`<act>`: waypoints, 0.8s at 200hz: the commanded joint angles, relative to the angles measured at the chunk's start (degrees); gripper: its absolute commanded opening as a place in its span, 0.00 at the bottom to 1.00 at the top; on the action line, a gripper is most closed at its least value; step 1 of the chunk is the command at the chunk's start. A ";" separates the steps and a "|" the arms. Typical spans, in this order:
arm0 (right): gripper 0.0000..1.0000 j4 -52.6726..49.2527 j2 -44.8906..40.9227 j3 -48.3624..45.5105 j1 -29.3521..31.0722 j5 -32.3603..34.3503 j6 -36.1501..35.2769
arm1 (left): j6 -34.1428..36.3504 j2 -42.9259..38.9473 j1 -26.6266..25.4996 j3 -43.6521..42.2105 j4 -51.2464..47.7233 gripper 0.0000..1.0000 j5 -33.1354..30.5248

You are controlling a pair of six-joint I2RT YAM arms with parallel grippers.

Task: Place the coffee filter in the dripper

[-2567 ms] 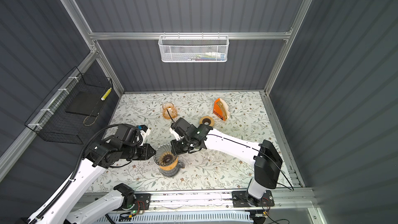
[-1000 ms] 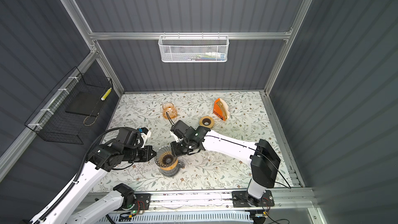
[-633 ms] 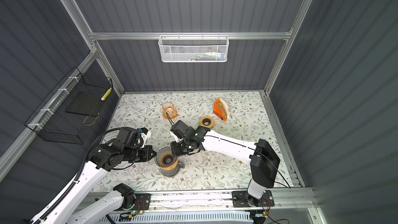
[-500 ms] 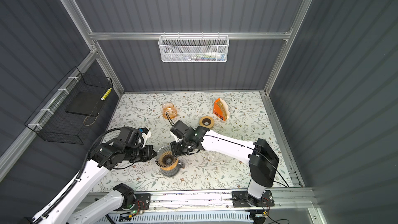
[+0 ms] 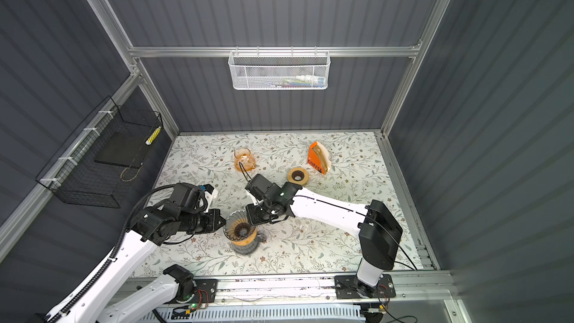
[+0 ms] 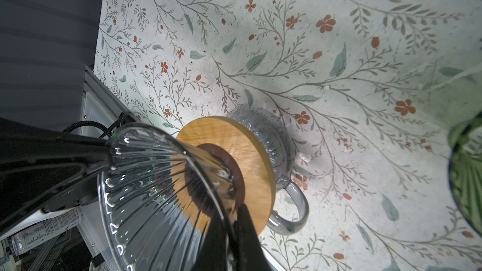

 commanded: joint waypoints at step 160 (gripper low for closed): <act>0.00 2.32 4.12 -0.12 1.60 3.68 -3.85 | -0.98 2.34 -0.56 1.57 -5.51 0.05 -4.82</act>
